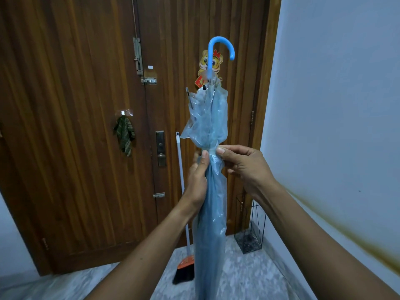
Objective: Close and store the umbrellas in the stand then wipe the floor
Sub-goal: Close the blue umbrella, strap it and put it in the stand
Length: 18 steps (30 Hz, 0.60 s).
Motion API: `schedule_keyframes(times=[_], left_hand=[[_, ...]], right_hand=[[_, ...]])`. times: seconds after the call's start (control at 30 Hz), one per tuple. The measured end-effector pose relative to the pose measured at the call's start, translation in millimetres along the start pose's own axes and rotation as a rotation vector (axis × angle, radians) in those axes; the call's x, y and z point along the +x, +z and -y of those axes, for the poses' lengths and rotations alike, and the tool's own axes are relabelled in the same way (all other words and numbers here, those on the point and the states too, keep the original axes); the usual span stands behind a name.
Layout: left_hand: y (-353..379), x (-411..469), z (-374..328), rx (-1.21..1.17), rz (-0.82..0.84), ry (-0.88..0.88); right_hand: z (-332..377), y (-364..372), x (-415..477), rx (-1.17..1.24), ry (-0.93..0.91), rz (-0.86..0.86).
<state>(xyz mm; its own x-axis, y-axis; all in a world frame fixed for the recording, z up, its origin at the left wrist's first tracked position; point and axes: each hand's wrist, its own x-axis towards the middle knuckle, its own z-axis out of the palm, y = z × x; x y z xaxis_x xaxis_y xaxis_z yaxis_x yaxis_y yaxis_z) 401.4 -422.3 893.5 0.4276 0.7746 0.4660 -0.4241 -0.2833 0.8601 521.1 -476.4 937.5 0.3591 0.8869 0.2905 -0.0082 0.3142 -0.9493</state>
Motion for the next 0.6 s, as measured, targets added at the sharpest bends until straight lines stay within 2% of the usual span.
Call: schedule_keyframes(times=[0.13, 0.23, 0.6], left_hand=[[-16, 9, 4, -0.027, -0.006, -0.003], [-28, 18, 8, -0.045, 0.0, -0.005], [-71, 63, 35, -0.042, 0.06, 0.012]], right_hand=[[-2, 11, 8, 0.171, 0.165, 0.053], [-8, 20, 16, 0.229, 0.209, 0.073], [-42, 44, 60, 0.06, 0.026, -0.015]])
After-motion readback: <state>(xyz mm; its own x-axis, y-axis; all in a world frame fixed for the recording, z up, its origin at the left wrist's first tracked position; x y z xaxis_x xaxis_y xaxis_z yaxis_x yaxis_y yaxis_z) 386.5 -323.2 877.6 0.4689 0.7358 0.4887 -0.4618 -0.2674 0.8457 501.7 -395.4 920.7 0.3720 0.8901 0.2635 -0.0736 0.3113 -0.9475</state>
